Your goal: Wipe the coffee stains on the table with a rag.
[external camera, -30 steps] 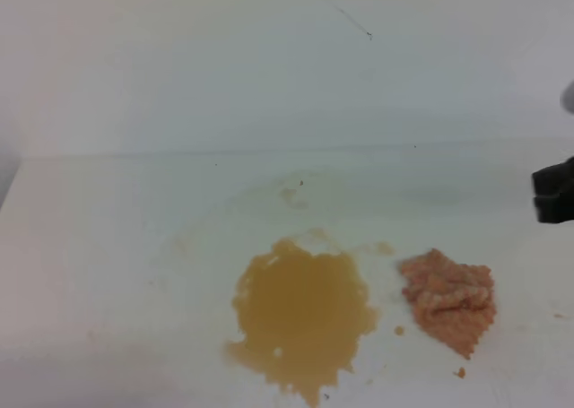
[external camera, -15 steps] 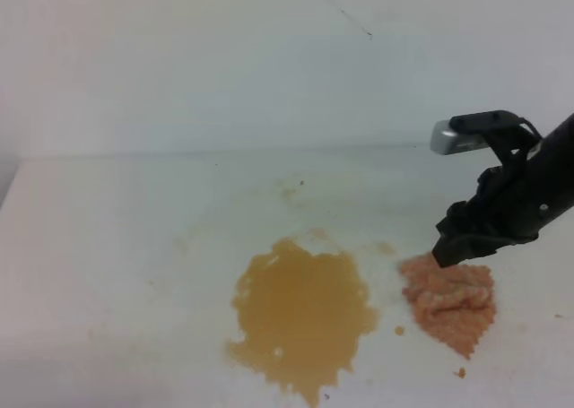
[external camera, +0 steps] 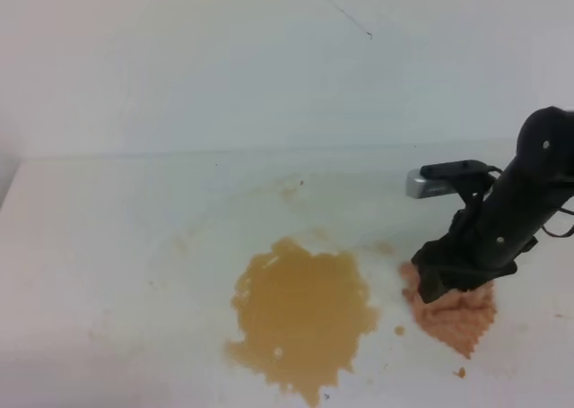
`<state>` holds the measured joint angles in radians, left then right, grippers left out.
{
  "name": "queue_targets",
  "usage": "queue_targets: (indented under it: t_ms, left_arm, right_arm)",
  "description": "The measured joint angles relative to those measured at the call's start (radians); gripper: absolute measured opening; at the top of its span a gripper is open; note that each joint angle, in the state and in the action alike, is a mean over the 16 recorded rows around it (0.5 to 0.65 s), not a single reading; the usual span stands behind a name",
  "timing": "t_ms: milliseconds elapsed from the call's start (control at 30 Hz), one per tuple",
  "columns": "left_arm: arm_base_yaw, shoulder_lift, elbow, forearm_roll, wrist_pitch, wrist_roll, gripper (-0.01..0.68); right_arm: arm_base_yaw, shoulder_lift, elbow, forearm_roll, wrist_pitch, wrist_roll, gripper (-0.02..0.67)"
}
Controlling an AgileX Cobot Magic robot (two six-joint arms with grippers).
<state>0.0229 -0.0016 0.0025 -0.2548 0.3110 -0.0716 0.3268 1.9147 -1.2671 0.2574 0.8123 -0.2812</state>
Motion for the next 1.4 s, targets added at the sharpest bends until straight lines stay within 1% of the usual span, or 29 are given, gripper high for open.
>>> queue_targets:
  t_ms: [100,200,433,567,700,867,1067,1233,1400]
  left_arm:
    - [0.000,0.002,-0.002,0.000,0.001,0.000,-0.003]
    - [0.000,0.002,-0.002,0.000,0.001,0.000,-0.003]
    - [0.000,0.002,-0.002,0.000,0.001,0.000,-0.003]
    - [0.000,0.002,-0.002,0.000,0.001,0.000,-0.003]
    - [0.000,0.002,-0.002,0.000,0.001,0.000,-0.003]
    - [0.000,0.002,-0.002,0.000,0.001,0.000,-0.003]
    - [0.000,0.002,-0.002,0.000,0.001,0.000,-0.003]
    - [0.000,0.002,-0.002,0.000,0.001,0.000,-0.003]
    - [0.000,0.002,-0.002,0.000,0.001,0.000,-0.003]
  right_arm:
    - [0.020,0.030,-0.001,-0.055,-0.015,0.055,0.439]
    - [0.040,0.054,-0.003,-0.113,-0.027,0.103,0.402]
    - [0.069,0.088,-0.017,-0.229,-0.026,0.176,0.235]
    - [0.086,0.094,-0.046,-0.249,0.002,0.164,0.139]
    - [0.125,0.094,-0.096,-0.242,0.034,0.123,0.074]
    - [0.216,0.093,-0.182,-0.230,0.073,0.076,0.056]
    - [0.371,0.098,-0.269,-0.216,0.078,0.044,0.056]
    - [0.490,0.119,-0.303,-0.212,0.054,0.041,0.054]
    - [0.563,0.159,-0.309,-0.208,0.019,0.040,0.054]
